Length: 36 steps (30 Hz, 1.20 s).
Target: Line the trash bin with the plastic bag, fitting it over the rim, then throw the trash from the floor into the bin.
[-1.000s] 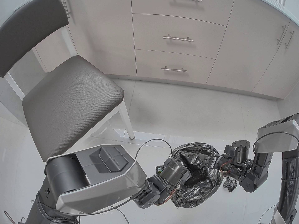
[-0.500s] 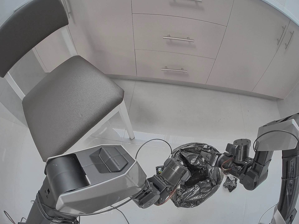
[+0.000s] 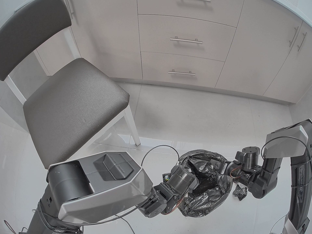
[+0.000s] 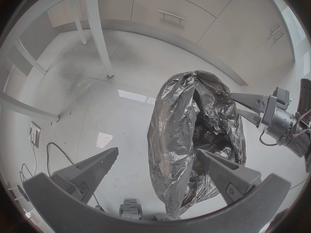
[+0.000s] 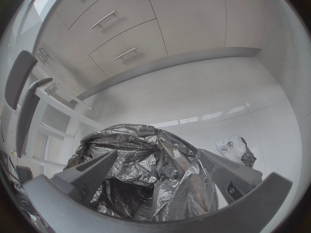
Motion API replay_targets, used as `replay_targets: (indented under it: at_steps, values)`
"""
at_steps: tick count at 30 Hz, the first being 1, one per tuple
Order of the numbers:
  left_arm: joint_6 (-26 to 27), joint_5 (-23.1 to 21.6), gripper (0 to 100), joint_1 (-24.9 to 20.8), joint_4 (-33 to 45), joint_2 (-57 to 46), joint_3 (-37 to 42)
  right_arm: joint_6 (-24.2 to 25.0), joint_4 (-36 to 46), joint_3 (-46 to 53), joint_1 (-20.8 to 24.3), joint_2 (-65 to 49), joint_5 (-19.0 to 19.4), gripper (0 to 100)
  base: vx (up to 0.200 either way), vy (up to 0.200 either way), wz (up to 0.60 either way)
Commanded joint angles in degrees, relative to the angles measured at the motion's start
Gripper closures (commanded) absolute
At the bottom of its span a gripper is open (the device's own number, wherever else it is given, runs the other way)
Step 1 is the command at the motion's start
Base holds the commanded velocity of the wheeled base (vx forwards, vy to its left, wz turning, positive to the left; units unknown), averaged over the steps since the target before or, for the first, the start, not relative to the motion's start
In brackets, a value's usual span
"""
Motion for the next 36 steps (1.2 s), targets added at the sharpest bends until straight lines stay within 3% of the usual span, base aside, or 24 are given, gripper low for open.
replay_targets:
  at_steps: [1,13,22,28,33,36]
  values:
    - [-0.07,0.03,0,-0.01,-0.03,0.00,0.08,-0.54,0.39,-1.42,0.34,3.27,0.14,0,0.000,0.000,0.00]
    - [-0.07,0.03,0,-0.01,-0.03,0.00,0.16,-0.63,0.30,-3.70,-0.01,6.96,0.40,0,0.000,0.000,0.00]
    - [-0.95,0.12,0,0.17,-0.03,-0.79,0.60,0.43,-0.58,-0.01,0.78,0.02,0.58,0,0.000,0.000,0.00]
    - [-2.88,0.12,0,-0.97,-0.03,-4.92,1.66,6.84,-7.35,8.60,3.33,-6.40,2.95,0,0.000,0.000,0.00]
    - [-0.95,-0.23,0,-0.62,-0.03,-5.01,0.43,7.90,-7.35,8.07,1.74,-5.78,4.88,0,0.000,0.000,0.00]
    - [2.92,0.03,0,0.08,-0.03,-3.34,-1.24,7.81,-7.35,8.07,0.43,-5.61,5.68,0,0.000,0.000,0.00]
